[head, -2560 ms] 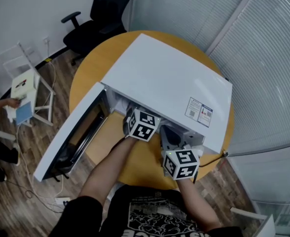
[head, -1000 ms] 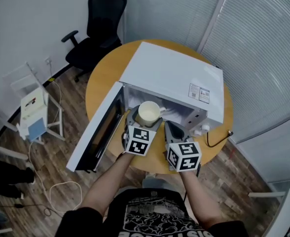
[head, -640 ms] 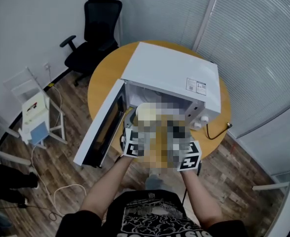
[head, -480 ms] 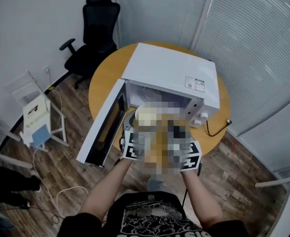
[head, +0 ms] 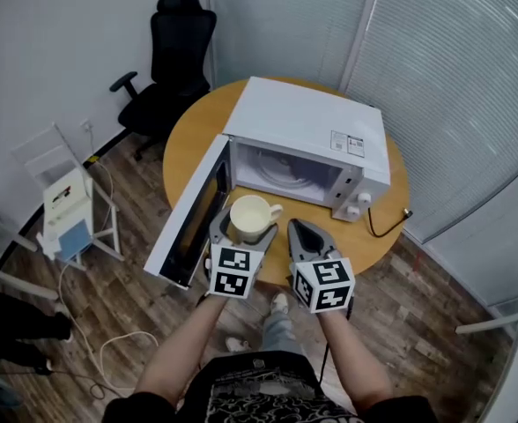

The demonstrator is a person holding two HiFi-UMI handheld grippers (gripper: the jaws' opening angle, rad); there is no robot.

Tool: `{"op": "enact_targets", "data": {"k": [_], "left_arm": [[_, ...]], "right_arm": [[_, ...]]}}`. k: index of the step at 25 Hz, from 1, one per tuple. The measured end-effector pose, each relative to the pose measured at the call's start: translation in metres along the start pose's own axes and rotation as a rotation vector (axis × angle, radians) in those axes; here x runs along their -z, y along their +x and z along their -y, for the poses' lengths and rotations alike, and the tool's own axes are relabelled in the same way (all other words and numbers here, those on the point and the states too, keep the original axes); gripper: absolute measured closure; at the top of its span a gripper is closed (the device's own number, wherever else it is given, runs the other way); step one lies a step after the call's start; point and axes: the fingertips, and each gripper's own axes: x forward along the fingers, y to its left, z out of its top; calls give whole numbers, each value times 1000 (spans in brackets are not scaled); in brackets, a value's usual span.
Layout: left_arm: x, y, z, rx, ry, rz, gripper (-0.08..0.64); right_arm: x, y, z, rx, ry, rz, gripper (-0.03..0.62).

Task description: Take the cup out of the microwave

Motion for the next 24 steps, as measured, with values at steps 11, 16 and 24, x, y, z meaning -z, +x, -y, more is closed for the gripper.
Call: {"op": "enact_targets", "data": {"k": [11,16,24], "left_arm": [[6,-13,0,3,-14,6,124],[3,-11,2,9,-10,8,126],[3,-5,1,10,-15,6,124]], "right_arm": [[5,-9,-18,-11,-28,-8,577],[4,-9,-17,-4,-39,-3,577],[4,-5,-14,-5,-46,-9,577]]}}
